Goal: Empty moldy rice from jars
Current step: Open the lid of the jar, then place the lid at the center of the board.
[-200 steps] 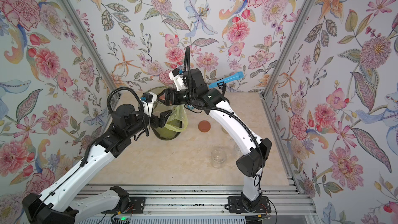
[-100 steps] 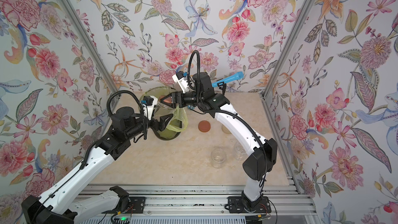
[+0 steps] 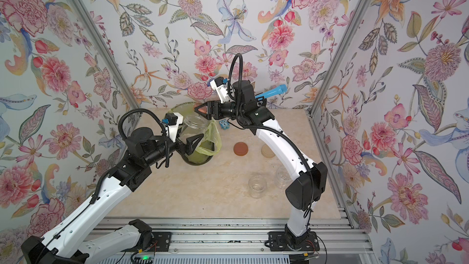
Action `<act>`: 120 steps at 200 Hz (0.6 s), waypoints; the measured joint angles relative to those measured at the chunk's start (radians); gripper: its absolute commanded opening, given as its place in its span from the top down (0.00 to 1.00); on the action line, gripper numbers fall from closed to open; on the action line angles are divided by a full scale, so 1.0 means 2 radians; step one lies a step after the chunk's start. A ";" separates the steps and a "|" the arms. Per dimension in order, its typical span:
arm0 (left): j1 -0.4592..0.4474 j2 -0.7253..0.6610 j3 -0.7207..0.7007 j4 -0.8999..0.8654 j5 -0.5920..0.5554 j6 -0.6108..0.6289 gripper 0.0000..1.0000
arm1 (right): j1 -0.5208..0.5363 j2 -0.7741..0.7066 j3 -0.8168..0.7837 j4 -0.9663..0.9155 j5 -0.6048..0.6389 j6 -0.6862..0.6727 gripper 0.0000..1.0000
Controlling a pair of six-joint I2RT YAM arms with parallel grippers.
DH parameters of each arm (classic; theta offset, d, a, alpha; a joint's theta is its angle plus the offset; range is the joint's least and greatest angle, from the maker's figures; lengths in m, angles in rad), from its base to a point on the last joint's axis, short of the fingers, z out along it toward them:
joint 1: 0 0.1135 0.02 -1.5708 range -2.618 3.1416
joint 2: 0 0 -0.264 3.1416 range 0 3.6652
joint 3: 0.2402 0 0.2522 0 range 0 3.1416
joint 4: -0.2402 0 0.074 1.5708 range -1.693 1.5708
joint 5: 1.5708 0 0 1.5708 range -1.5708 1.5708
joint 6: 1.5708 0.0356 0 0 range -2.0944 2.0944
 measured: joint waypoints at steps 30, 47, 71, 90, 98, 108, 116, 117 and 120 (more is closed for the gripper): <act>0.000 0.000 0.000 0.000 0.000 0.001 1.00 | -0.015 -0.005 -0.017 -0.003 0.020 -0.008 0.58; 0.000 0.000 0.000 -0.001 0.000 0.002 1.00 | -0.028 -0.015 -0.041 -0.007 0.028 -0.011 0.59; 0.000 0.000 0.000 -0.001 0.003 0.002 1.00 | -0.053 -0.037 -0.083 -0.010 0.038 -0.017 0.59; 0.001 0.001 0.000 -0.001 0.006 0.005 1.00 | -0.071 -0.062 -0.119 -0.013 0.048 -0.021 0.60; 0.001 0.002 0.000 -0.002 0.009 0.006 1.00 | -0.080 -0.074 -0.136 -0.014 0.052 -0.024 0.60; 0.002 0.003 0.001 -0.004 0.011 0.007 1.00 | -0.089 -0.089 -0.156 -0.015 0.056 -0.027 0.61; 0.003 0.004 0.001 -0.005 0.013 0.009 1.00 | -0.098 -0.099 -0.171 -0.015 0.060 -0.030 0.62; 0.003 0.005 0.001 -0.005 0.013 0.010 1.00 | -0.098 -0.100 -0.172 -0.015 0.060 -0.030 0.62; 0.003 0.005 0.001 -0.005 0.013 0.009 1.00 | -0.101 -0.103 -0.177 -0.015 0.061 -0.031 0.62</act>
